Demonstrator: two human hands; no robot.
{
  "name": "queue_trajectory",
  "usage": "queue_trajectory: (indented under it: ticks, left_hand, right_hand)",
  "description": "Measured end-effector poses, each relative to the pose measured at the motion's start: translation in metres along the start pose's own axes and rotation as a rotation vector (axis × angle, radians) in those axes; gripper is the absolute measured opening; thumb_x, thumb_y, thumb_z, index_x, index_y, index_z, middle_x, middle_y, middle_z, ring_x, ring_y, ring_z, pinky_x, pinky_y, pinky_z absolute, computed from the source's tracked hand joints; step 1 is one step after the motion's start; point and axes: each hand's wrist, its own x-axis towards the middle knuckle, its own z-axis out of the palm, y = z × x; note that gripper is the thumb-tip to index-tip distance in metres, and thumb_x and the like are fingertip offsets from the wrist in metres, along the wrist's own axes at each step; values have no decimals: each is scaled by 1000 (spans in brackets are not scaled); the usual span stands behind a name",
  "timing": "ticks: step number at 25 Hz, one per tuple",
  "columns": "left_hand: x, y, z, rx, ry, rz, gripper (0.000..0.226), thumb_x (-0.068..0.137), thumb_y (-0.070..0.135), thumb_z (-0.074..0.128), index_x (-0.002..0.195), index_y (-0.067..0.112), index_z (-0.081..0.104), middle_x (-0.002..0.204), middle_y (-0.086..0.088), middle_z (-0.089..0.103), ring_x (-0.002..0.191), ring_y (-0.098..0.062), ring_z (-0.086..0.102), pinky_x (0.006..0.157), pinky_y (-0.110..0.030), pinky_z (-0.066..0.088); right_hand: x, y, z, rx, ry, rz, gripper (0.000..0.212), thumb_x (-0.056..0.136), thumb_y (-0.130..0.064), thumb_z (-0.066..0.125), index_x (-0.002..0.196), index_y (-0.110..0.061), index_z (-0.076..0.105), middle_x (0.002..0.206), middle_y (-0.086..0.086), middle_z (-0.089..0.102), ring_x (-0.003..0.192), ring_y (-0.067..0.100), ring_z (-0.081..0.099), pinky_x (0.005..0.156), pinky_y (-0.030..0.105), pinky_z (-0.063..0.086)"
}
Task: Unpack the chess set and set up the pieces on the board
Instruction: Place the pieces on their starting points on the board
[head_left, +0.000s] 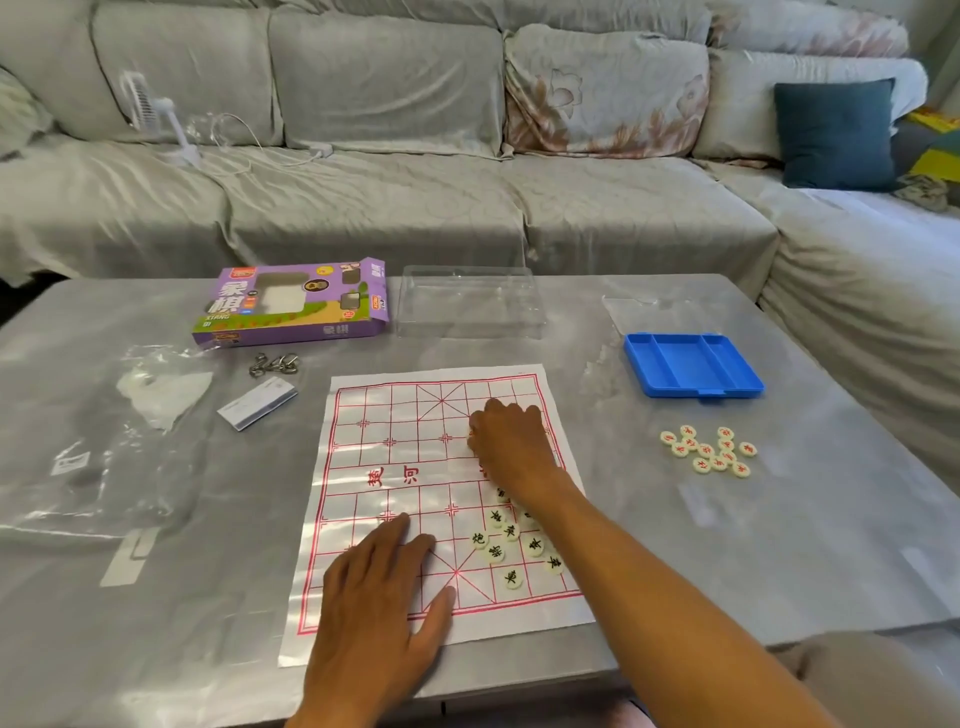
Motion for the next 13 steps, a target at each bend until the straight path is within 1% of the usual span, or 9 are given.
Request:
queue_trajectory:
  ticks: [2, 4, 6, 7, 8, 9, 11, 13]
  left_hand:
    - [2, -2, 2, 7, 9, 7, 59, 85, 72, 27, 115, 35, 61, 132, 2, 59, 115, -26, 61, 94, -49, 41]
    - [3, -2, 3, 9, 17, 15, 55, 82, 70, 33, 114, 34, 61, 131, 1, 59, 115, -27, 60, 94, -52, 42]
    - [3, 0, 1, 2, 30, 20, 52, 81, 68, 36, 112, 34, 61, 130, 1, 61, 114, -28, 61, 93, -53, 43]
    - [2, 1, 0, 1, 36, 17, 51, 81, 68, 36, 111, 35, 61, 129, 1, 61, 114, -27, 60, 93, -53, 43]
    - [2, 1, -1, 3, 34, 12, 51, 81, 68, 36, 111, 35, 61, 130, 2, 60, 115, -26, 60, 94, -53, 44]
    - [1, 2, -2, 6, 31, 11, 52, 81, 68, 36, 112, 35, 61, 130, 2, 60, 116, -26, 59, 94, -53, 44]
    - [0, 3, -3, 12, 14, 6, 52, 81, 69, 35, 112, 35, 61, 130, 3, 60, 116, -24, 59, 94, -51, 44]
    - [0, 3, -3, 30, 14, 6, 53, 82, 69, 33, 112, 35, 61, 129, 3, 61, 114, -24, 60, 93, -50, 45]
  right_hand:
    - [-10, 10, -4, 100, 52, 7, 32, 97, -35, 49, 123, -20, 58, 127, 2, 58, 113, 24, 55, 102, 41, 34]
    - [-26, 40, -17, 204, 132, 59, 31, 97, -35, 50, 124, -23, 58, 129, -1, 57, 113, 20, 55, 99, 37, 39]
    - [-49, 94, -28, 171, 158, 221, 27, 97, -28, 49, 122, -23, 59, 127, -1, 58, 108, 19, 55, 91, 32, 45]
    - [-62, 125, -32, 130, 149, 320, 27, 97, -25, 49, 121, -24, 59, 126, 1, 58, 107, 21, 55, 89, 33, 47]
    - [-75, 152, -34, 99, 118, 405, 27, 96, -24, 49, 121, -24, 59, 125, 2, 58, 108, 23, 54, 88, 35, 47]
    - [-86, 172, -33, 93, 70, 450, 28, 94, -25, 50, 121, -24, 59, 125, 3, 58, 109, 25, 53, 88, 37, 47]
    - [-95, 188, -27, 130, -9, 438, 29, 93, -26, 53, 121, -22, 60, 126, 3, 56, 111, 26, 52, 89, 39, 49]
    - [-96, 187, -20, 124, 21, 400, 26, 95, -26, 53, 118, -20, 62, 123, 3, 56, 107, 23, 52, 87, 38, 50]
